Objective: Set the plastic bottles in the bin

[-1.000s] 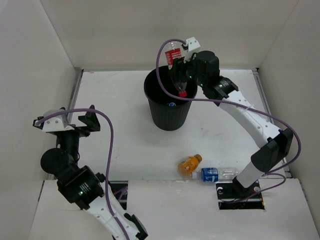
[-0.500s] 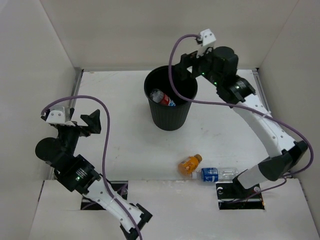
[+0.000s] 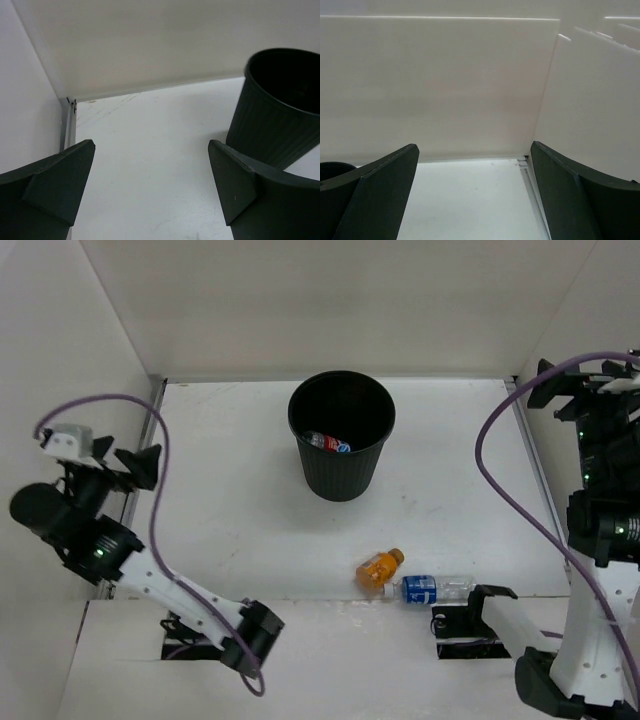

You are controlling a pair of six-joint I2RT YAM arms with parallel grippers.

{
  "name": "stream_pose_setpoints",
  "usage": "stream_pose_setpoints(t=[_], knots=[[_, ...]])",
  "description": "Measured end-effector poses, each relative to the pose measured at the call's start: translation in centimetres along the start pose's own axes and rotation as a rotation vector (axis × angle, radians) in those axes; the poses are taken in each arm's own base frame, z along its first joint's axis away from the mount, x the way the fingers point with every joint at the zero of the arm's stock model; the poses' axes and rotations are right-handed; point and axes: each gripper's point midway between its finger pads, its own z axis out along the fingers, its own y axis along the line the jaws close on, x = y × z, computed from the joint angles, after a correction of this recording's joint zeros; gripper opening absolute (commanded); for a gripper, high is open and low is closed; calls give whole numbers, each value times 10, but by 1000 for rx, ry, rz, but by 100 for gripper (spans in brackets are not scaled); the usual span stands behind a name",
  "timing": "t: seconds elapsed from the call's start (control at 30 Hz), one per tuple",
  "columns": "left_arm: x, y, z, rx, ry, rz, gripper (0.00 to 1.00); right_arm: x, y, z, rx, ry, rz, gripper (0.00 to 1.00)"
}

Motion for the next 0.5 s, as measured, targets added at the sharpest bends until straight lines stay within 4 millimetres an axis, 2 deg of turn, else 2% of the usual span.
stream_pose_setpoints(t=[0.13,0.2,0.23,0.3,0.33,0.37,0.43,0.47,0.5], knots=[[-6,62,32,-56,13,-130,100,17,-10,-12,34,38,18,99],[-3,66,58,-38,36,-170,100,31,-10,-11,36,79,34,99],[-1,56,72,-5,55,-179,100,38,-10,-12,35,101,41,99],[1,11,100,105,105,-164,100,47,-10,-12,37,129,53,99],[1,-18,110,173,130,-137,100,51,-10,-13,40,143,57,99],[1,-58,118,263,159,-101,100,53,-10,-14,43,151,61,99],[2,-143,113,482,201,-16,100,51,-10,-18,48,150,62,100],[6,-173,102,570,225,11,100,49,-10,-21,49,145,62,100],[13,-193,88,633,258,27,100,46,-11,-25,52,136,62,100]])
